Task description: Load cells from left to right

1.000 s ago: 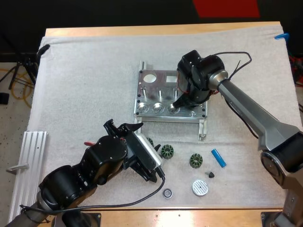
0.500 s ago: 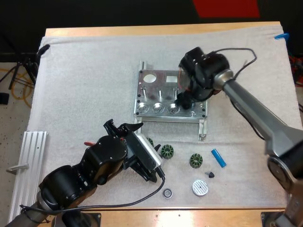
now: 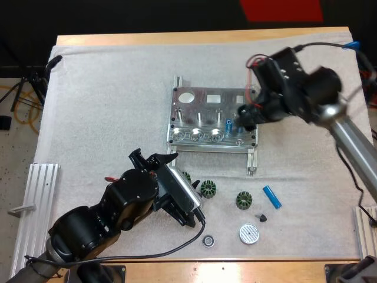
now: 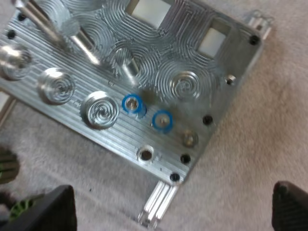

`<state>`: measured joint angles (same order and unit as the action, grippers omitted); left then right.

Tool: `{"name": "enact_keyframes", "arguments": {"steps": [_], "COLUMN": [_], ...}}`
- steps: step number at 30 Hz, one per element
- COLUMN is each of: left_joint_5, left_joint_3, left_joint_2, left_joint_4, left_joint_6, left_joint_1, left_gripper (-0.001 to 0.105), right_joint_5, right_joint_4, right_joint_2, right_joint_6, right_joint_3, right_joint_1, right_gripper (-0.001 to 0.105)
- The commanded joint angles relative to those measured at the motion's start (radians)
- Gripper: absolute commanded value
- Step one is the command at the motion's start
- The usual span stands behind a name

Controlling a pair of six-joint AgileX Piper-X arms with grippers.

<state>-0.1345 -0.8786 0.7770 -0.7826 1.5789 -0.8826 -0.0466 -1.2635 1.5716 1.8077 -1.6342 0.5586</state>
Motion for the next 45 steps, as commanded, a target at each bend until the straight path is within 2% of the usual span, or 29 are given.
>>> {"name": "enact_keyframes", "arguments": {"steps": [1,10,15,20,26,30,34,39,40,42,45], "left_joint_5": [-0.005,-0.001,0.039,0.040,0.040,0.040,0.046,0.142,0.150,0.178,0.206], "left_joint_3": [-0.005,-0.005,-0.005,-0.005,-0.005,-0.007,-0.024,-0.110,-0.122,-0.166,-0.203], "left_joint_2": [-0.007,-0.007,-0.002,-0.002,-0.002,-0.002,0.022,0.157,0.177,0.259,0.348], "left_joint_4": [0.002,0.002,0.002,0.002,0.002,0.006,0.002,-0.006,-0.004,-0.004,-0.004], "left_joint_6": [0.010,0.010,0.010,0.005,-0.057,-0.082,-0.117,-0.260,-0.283,-0.381,-0.461], "left_joint_1": [0.002,0.002,0.002,0.002,0.002,0.002,0.002,0.002,0.002,0.002,0.002], "left_gripper": [0.064,0.064,0.064,0.064,0.064,0.064,0.064,0.064,0.064,0.064,0.064], "right_joint_5": [-0.001,-0.001,-0.001,0.004,0.054,0.137,0.142,0.142,0.142,0.142,0.142], "right_joint_4": [-0.013,-0.013,-0.052,-0.130,-0.225,-0.236,-0.236,-0.236,-0.236,-0.236,-0.236], "right_joint_2": [-0.043,-0.335,-0.539,-0.721,-0.916,-1.059,-1.148,-1.199,-1.200,-1.199,-1.199], "right_joint_6": [-0.012,-0.108,-0.175,-0.175,-0.175,-0.192,-0.214,-0.218,-0.220,-0.219,-0.219], "right_joint_3": [0.021,0.261,0.395,0.474,0.533,0.568,0.592,0.635,0.638,0.657,0.671], "right_joint_1": [-0.006,-0.006,-0.006,-0.006,-0.006,-0.006,-0.006,-0.006,-0.006,-0.006,-0.006], "right_gripper": [0.079,0.079,0.079,0.079,0.079,0.079,0.079,0.079,0.079,0.079,0.079]}}
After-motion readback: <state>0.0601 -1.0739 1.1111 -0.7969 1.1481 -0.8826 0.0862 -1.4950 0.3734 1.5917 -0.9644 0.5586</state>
